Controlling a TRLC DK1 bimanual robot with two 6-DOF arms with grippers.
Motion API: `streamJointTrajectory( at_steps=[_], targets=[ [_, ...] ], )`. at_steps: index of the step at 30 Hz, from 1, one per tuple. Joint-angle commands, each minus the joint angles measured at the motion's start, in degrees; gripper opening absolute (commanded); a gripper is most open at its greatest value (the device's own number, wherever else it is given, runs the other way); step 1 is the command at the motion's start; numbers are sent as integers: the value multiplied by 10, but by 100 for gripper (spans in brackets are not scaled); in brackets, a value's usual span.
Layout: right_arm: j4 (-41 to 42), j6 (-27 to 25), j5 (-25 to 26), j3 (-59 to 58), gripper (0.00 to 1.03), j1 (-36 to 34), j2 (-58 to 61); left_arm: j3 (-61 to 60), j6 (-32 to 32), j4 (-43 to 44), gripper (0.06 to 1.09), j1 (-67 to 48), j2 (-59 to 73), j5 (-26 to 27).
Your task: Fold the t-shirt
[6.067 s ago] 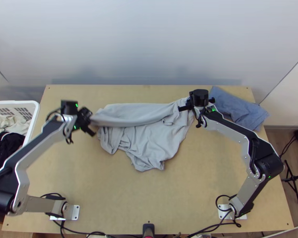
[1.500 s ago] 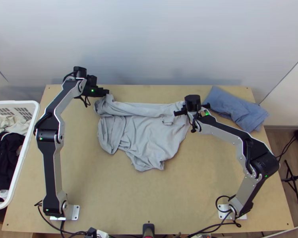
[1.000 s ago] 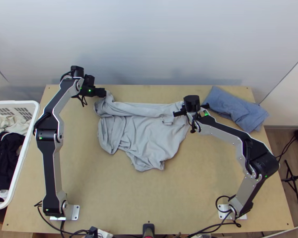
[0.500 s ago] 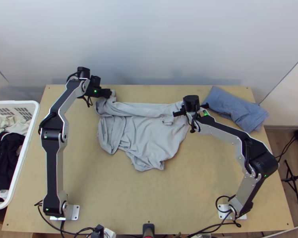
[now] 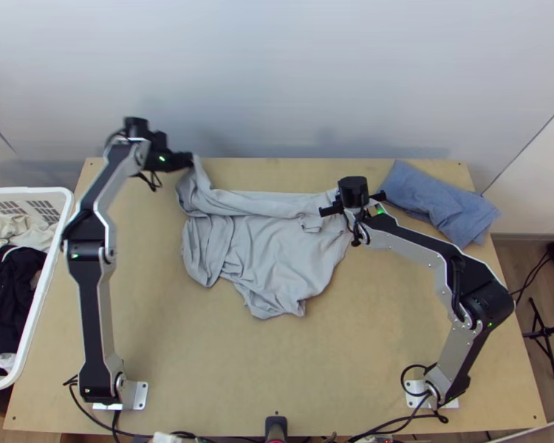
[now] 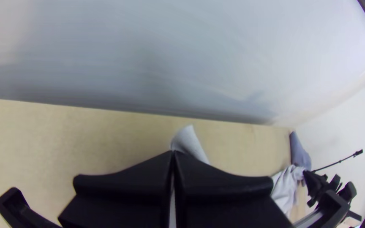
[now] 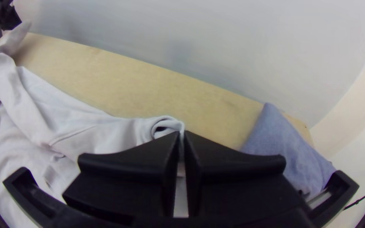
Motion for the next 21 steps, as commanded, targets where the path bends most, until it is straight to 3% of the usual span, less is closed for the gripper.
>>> streamJointTrajectory(
  at_steps=[1,14,17,21],
  targets=[
    [0,0,0,4,3,1,7,-27,-56,4,9,40,-94,-2],
    [-28,19,-1,34,3,-6,6,-115,-46,-23,9,80,-234,-8],
    [-94,63,-14,71,3,-13,4,-128,-40,-23,9,83,-264,-23],
    [-214,153,-77,142,3,-40,-12,-129,-31,-23,9,85,-305,-44]
  ],
)
